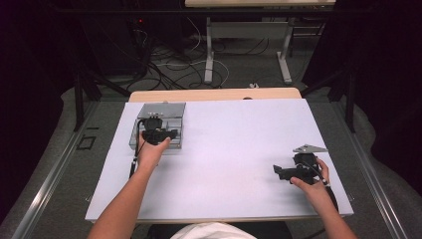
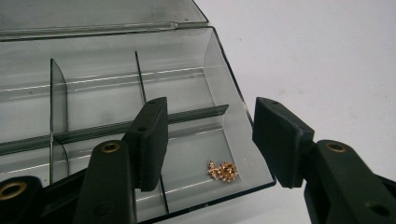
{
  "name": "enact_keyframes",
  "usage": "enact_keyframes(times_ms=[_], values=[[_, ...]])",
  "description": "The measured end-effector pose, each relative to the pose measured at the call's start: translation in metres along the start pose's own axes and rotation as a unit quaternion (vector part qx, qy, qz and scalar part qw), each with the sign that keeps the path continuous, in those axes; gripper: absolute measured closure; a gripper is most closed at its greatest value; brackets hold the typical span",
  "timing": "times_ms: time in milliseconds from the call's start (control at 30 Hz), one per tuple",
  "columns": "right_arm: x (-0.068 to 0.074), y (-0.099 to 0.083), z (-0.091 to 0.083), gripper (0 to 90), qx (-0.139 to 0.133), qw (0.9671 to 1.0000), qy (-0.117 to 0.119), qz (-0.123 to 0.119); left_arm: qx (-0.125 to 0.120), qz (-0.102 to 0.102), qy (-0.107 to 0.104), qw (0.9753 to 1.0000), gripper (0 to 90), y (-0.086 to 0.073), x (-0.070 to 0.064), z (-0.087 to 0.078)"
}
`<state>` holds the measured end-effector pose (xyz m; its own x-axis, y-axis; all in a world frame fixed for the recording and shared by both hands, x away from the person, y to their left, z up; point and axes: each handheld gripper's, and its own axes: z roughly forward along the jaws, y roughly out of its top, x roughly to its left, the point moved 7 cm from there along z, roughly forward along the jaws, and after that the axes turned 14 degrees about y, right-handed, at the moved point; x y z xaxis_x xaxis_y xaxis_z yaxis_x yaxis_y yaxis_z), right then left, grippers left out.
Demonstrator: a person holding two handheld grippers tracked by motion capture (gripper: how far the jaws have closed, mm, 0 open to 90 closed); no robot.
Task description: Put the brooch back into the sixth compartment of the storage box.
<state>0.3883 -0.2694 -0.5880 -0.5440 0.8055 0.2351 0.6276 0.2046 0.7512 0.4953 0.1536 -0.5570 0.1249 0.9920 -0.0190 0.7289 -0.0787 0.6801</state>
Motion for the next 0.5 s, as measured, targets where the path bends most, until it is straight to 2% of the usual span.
enact_keyframes(times_ms=[67, 300, 333, 500], values=[[0.0, 0.0, 0.0, 0.0, 0.001, 1.0, -0.001, 0.001, -0.004, 0.011, 0.004, 0.9999, 43.8, 0.0, 0.002, -0.002], [0.001, 0.0, -0.001, 0.0, 0.0, 1.0, -0.001, -0.001, -0.011, 0.011, -0.005, 0.9999, 40.6, 0.001, 0.001, -0.007], [0.001, 0.0, -0.001, 0.0, 0.001, 1.0, -0.001, -0.001, -0.012, 0.018, 0.0, 0.9998, 40.5, 0.001, 0.002, -0.009], [0.002, 0.0, -0.002, 0.0, 0.0, 1.0, -0.001, 0.0, -0.025, 0.027, -0.009, 0.9993, 40.3, 0.003, 0.0, -0.014]])
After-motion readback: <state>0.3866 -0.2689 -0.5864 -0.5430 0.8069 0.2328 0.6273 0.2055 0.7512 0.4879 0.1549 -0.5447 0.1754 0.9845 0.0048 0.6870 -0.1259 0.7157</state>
